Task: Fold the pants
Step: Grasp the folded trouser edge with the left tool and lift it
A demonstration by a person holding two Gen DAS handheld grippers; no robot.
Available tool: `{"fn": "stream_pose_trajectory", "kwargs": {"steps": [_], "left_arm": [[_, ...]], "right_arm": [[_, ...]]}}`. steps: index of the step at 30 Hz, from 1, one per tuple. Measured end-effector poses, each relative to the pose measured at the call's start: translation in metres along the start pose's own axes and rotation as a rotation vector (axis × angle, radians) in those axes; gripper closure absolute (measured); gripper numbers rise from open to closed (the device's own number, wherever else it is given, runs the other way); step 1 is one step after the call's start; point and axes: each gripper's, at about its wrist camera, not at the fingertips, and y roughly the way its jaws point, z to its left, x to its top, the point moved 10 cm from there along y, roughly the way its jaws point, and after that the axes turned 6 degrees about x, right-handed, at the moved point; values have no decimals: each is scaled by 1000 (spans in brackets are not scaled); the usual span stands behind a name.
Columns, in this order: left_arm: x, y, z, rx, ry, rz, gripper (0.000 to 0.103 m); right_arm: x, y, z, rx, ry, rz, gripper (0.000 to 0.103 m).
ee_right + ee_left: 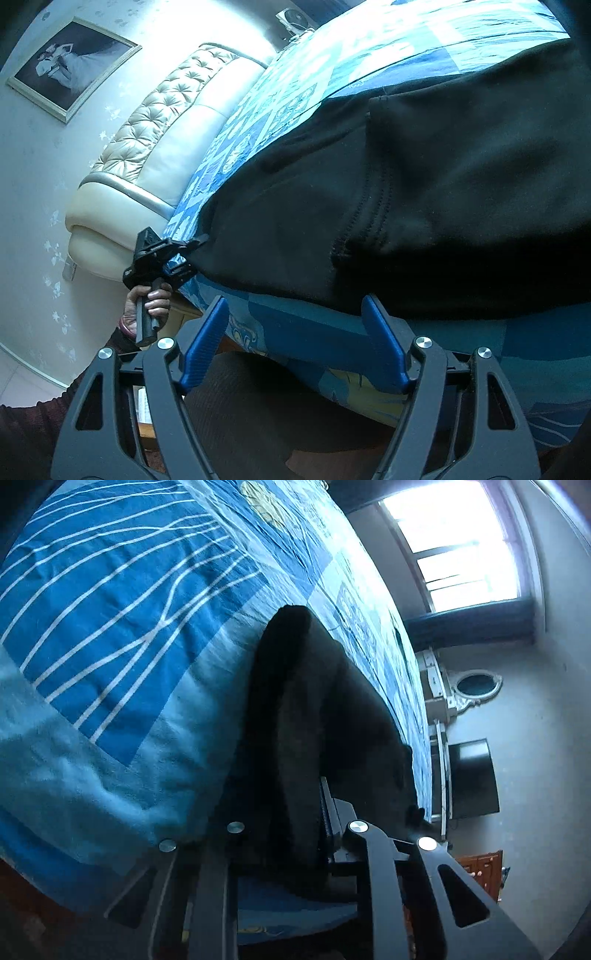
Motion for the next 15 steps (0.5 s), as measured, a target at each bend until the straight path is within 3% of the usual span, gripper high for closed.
{"fn": "stream_pose_trajectory", "kwargs": {"steps": [7, 15], "left_arm": [[6, -25, -35, -15, 46, -59, 88], [-4, -56, -165, -26, 282, -152, 88]], "right_arm": [[9, -14, 1, -2, -1, -45, 29], [28, -50, -4, -1, 26, -137, 29]]}}
